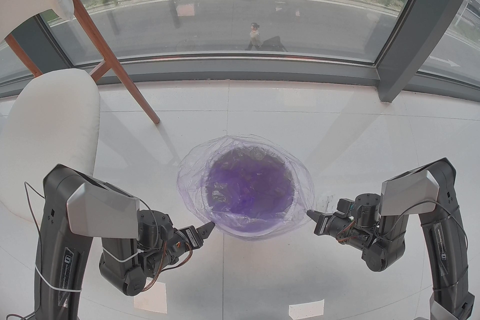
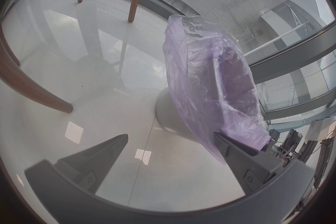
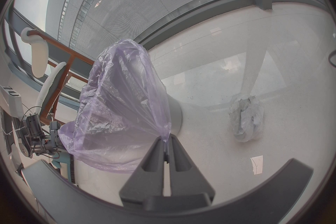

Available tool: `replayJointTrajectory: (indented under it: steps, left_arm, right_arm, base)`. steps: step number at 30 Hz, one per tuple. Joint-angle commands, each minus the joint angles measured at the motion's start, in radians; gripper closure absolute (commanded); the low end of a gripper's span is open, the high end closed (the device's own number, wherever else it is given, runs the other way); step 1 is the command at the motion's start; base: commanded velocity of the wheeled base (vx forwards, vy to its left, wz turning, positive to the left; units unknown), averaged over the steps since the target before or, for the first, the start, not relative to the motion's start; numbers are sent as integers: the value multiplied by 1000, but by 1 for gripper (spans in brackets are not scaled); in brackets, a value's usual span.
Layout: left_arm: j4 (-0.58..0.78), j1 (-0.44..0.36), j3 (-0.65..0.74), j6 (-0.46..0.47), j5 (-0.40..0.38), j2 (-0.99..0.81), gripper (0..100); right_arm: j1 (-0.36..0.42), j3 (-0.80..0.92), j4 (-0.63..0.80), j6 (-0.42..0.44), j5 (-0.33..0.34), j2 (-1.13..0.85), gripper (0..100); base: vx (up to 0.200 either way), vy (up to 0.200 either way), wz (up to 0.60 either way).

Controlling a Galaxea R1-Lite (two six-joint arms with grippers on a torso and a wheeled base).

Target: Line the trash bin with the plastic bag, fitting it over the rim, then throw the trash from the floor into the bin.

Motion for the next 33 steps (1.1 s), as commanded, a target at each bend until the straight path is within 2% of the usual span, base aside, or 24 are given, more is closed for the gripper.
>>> replayJointTrajectory:
  steps: [1, 24, 27, 33]
  left_arm:
    - [-1, 8, -13, 0, 0, 11, 0]
    - [3, 13, -130, 8, 10, 129, 0]
    - [36, 13, -142, 32, 13, 129, 0]
    - [179, 10, -197, 49, 46, 114, 0]
  right_arm:
    - [0, -1, -12, 0, 1, 1, 100]
    - [8, 7, -12, 0, -22, 2, 100]
    - [17, 5, -13, 3, -55, 12, 100]
    - [19, 5, -12, 3, -62, 15, 100]
  base:
    - [0, 0, 0]
    - [0, 0, 0]
    - [0, 0, 0]
    - [0, 0, 0]
